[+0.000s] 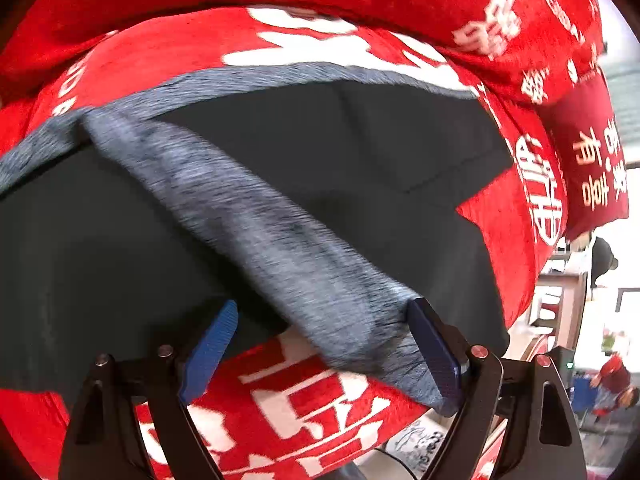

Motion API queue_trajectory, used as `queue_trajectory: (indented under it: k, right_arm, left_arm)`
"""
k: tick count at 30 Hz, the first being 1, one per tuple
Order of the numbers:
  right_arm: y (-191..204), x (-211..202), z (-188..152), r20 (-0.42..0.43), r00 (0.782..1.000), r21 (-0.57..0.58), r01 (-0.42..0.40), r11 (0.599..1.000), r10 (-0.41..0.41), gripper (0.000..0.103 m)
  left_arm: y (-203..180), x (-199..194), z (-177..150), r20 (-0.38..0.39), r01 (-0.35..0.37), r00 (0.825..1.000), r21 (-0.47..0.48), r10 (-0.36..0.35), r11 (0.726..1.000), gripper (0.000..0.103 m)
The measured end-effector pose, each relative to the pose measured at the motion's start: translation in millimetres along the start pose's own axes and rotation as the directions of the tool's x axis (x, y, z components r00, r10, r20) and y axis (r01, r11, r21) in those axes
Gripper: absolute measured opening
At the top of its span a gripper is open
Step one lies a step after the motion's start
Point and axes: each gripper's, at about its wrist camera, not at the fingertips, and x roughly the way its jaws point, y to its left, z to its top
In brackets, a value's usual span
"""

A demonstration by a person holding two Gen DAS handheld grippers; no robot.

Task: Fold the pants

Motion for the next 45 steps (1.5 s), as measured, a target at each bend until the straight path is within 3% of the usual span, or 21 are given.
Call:
queue_trajectory:
  k: [3, 5, 6, 7, 9, 12, 19, 21, 23, 24, 25, 27, 29, 32, 35, 36, 37, 38, 40, 43, 45]
  right_arm:
    - [-12.9, 16.5, -3.0, -0.050, 0.998, 0.014, -0.041, 0.999, 0.042, 0.069]
    - [-18.4, 19.3, -4.8, -0.066, 0.995, 0.032, -0.070, 0.997, 0.072, 0.045]
    - [-17.7, 17.1, -5.9, -0.073, 0.994, 0.038, -0.082, 0.996, 0.085, 0.022]
    - [-18.0, 12.4, -5.2, -0.068, 0.992, 0.040, -0.104, 0.994, 0.107, 0.016]
    - [-7.1, -4.3, -4.7, -0.043, 0.985, 0.043, -0.165, 0.985, 0.166, 0.015]
    - [23.0, -34.8, 17.2, 0.002, 0.962, -0.001, -0.275, 0.962, 0.275, 0.015]
    - [137.7, -78.4, 149.7, 0.092, 0.936, -0.251, -0.309, 0.917, 0.340, 0.015]
    - [167.2, -83.7, 191.1, 0.135, 0.936, -0.300, -0.273, 0.914, 0.324, 0.015]
    - [197.3, -78.8, 234.3, 0.161, 0.946, -0.313, -0.222, 0.924, 0.282, 0.022]
    - [205.2, -74.8, 244.8, 0.167, 0.956, -0.312, -0.182, 0.933, 0.242, 0.035]
    - [213.1, -75.6, 256.1, 0.178, 0.966, -0.317, -0.124, 0.940, 0.187, 0.060]
    - [225.2, -81.5, 255.1, 0.237, 0.960, -0.373, -0.051, 0.926, 0.148, 0.077]
    - [224.5, -87.7, 244.6, 0.284, 0.949, -0.406, -0.008, 0.914, 0.134, 0.077]
    - [187.9, -69.6, 234.3, 0.290, 0.957, -0.311, 0.091, 0.946, 0.004, 0.077]
    - [148.8, -38.2, 241.5, 0.229, 0.972, -0.203, 0.094, 0.975, -0.046, 0.063]
    - [143.9, -32.4, 245.5, 0.221, 0.974, -0.186, 0.089, 0.978, -0.047, 0.050]
    - [138.8, -23.0, 252.1, 0.213, 0.976, -0.171, 0.084, 0.982, -0.046, 0.019]
    - [139.0, -18.9, 255.6, 0.207, 0.977, -0.166, 0.079, 0.983, -0.044, 0.008]
    - [142.2, -25.5, 252.0, 0.231, 0.973, -0.196, 0.046, 0.980, 0.000, 0.008]
    - [134.6, -26.5, 245.1, 0.230, 0.965, -0.228, 0.177, 0.957, -0.124, 0.012]
    - [120.8, -25.8, 248.0, 0.199, 0.971, -0.199, 0.174, 0.965, -0.134, 0.017]
  left_arm:
    - [-11.1, 7.4, 4.9, -0.028, -0.011, 1.000, 0.041, 0.012, 0.999, 0.088]
    - [-14.6, 7.9, 1.2, -0.037, -0.017, 0.999, 0.053, 0.019, 0.998, 0.088]
    - [-17.3, 8.5, 4.4, -0.039, -0.012, 0.999, 0.056, 0.014, 0.998, 0.087]
    - [-20.2, 9.1, 7.4, -0.039, -0.003, 0.999, 0.055, 0.005, 0.999, 0.083]
    - [-24.7, 6.6, 18.2, -0.038, 0.031, 0.999, 0.037, -0.029, 0.999, 0.073]
    - [-22.2, -4.6, 32.8, -0.001, 0.060, 0.998, 0.006, -0.060, 0.998, 0.073]
    - [-26.9, -31.5, 90.5, 0.140, -0.008, 0.990, -0.014, 0.010, 1.000, 0.077]
    - [-17.8, -48.7, 101.3, 0.208, -0.051, 0.976, -0.031, 0.057, 0.998, 0.089]
    - [-9.2, -65.4, 107.5, 0.274, -0.102, 0.955, -0.051, 0.113, 0.993, 0.090]
    - [-4.6, -69.1, 109.1, 0.278, -0.119, 0.952, -0.055, 0.130, 0.991, 0.090]
    - [0.0, -71.8, 109.3, 0.278, -0.144, 0.948, -0.061, 0.156, 0.988, 0.090]
    - [7.2, -70.8, 104.7, 0.263, -0.192, 0.943, -0.068, 0.204, 0.979, 0.090]
    - [16.4, -68.5, 93.1, 0.237, -0.238, 0.940, -0.068, 0.247, 0.969, 0.090]
    - [32.9, -52.7, 75.7, 0.176, -0.276, 0.941, -0.095, 0.289, 0.957, 0.090]
    - [43.2, -36.7, 60.6, 0.135, -0.289, 0.942, -0.136, 0.307, 0.948, 0.090]
    - [45.7, -31.2, 56.6, 0.122, -0.296, 0.941, -0.148, 0.315, 0.944, 0.090]
    - [47.2, -27.5, 52.8, 0.109, -0.307, 0.940, -0.154, 0.325, 0.939, 0.090]
    - [45.9, -21.9, 51.3, 0.101, -0.321, 0.936, -0.154, 0.338, 0.935, 0.090]
    - [47.7, -15.6, 46.3, 0.085, -0.357, 0.925, -0.143, 0.370, 0.923, 0.090]
    - [54.2, -7.2, 43.3, 0.022, -0.392, 0.917, -0.148, 0.399, 0.908, 0.090]
    - [49.3, -19.9, 46.7, 0.064, -0.380, 0.917, -0.155, 0.393, 0.912, 0.090]
